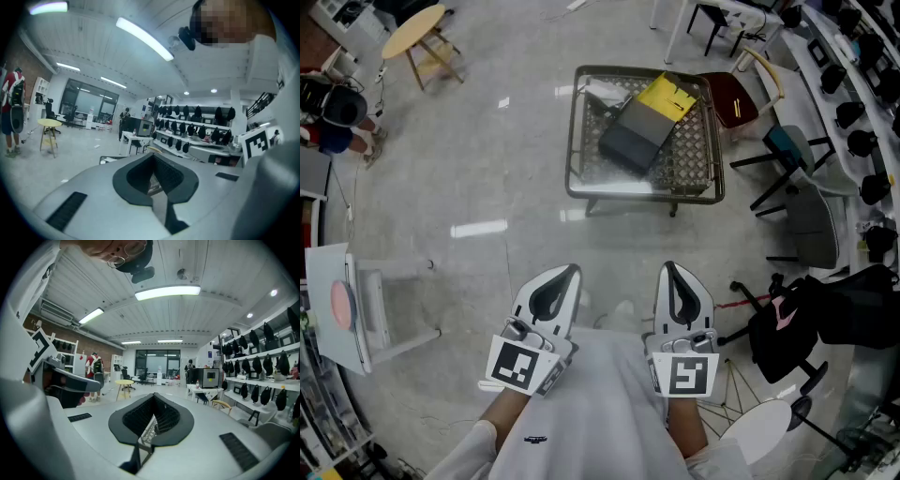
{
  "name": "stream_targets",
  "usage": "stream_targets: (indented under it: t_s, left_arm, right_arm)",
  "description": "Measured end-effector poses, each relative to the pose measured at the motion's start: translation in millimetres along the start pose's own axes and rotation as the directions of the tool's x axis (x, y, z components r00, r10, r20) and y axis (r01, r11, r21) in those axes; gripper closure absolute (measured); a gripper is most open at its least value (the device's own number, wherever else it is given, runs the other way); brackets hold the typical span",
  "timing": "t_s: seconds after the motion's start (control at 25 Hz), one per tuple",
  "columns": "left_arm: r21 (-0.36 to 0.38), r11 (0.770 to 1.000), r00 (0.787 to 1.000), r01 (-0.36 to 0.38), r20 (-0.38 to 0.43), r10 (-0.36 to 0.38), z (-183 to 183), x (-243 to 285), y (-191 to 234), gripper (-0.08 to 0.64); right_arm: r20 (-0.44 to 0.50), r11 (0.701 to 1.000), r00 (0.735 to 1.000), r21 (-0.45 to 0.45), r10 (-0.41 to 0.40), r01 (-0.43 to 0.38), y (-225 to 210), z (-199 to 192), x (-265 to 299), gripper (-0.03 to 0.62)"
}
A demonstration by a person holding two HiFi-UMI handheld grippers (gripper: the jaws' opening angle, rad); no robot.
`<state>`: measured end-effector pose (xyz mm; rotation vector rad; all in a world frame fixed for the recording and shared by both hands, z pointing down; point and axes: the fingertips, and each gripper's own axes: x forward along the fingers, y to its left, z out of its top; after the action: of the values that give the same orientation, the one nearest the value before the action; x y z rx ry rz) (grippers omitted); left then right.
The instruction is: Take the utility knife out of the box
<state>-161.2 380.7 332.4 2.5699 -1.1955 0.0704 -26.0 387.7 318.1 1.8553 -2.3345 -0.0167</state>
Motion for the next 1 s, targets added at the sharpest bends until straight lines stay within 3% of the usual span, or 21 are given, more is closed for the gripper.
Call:
stream_targets:
  t_s: [0.32,0.68,1.0]
  left_arm:
    - [0.012,0.999,0.998,0.043,-0.042,-0.043,-5.2,-10.5,-4.6,0.557]
    - [0.007,0.995,0.994,0.104,0.014,-0.104,3.5,-23.8,24.8,0.557]
    - [0.004,0.991,0.991,0.132,-0.013,-0.132,-2.1,14.2,33.5,0.557]
  right_arm:
    - [0.024,0.993,0.996,0.091,-0.081,0.078,-3.2,-4.6,-19.1,0.598]
    - [0.019,0.985,0.988,0.086,-0.153,0.151,25.6,-7.2,-17.7,0.598]
    - [-0.023,0.976,0.979,0.085,-0.201,0.202,-5.1,-28.0,6.3,0.598]
